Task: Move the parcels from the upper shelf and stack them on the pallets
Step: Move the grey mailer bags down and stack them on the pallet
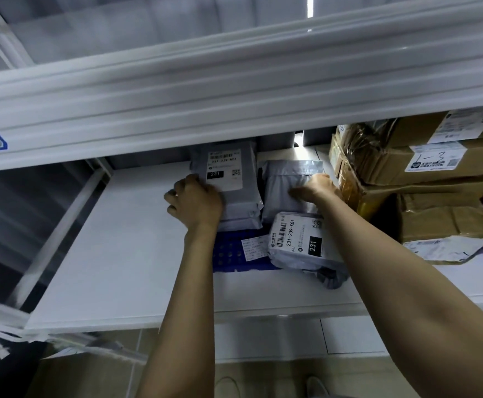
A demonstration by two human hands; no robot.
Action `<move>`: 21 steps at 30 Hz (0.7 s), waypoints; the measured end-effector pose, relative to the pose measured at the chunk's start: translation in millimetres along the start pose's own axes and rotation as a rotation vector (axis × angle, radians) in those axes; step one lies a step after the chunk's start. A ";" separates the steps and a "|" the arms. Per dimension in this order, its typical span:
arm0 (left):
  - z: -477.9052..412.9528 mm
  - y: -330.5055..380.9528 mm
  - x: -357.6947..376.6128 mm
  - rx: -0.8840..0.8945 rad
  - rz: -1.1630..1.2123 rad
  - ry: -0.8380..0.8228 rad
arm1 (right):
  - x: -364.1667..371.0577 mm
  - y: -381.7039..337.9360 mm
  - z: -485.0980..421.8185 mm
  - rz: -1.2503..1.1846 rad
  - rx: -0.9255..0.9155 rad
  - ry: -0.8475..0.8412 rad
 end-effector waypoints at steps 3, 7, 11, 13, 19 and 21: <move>6.0 22.1 0.9 0.128 -0.039 0.029 | 0.1 -5.5 3.5 -0.027 0.063 0.007; 11.1 50.9 9.3 0.285 -0.082 -0.004 | 7.3 -8.6 2.5 -0.113 0.123 -0.072; 16.7 68.7 25.0 0.446 -0.040 -0.094 | 16.7 -10.0 -11.4 -0.199 0.143 -0.120; 20.7 70.3 31.6 0.463 -0.051 -0.134 | 20.3 -9.8 -25.5 -0.140 0.117 -0.070; 27.7 69.2 40.2 0.479 -0.141 -0.188 | -5.0 -3.1 1.7 -0.185 0.089 0.039; 26.9 69.1 40.4 0.472 -0.142 -0.198 | -7.3 -3.3 3.0 -0.192 0.075 0.064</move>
Point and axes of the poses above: each hand's wrist, its own z-axis away from the middle knuckle, its own x-axis out of the palm, y = z × x, the point moved 6 cm from there along -z, towards the middle knuckle, and after that the axes turned 12 degrees about x, right-handed, at the moved point
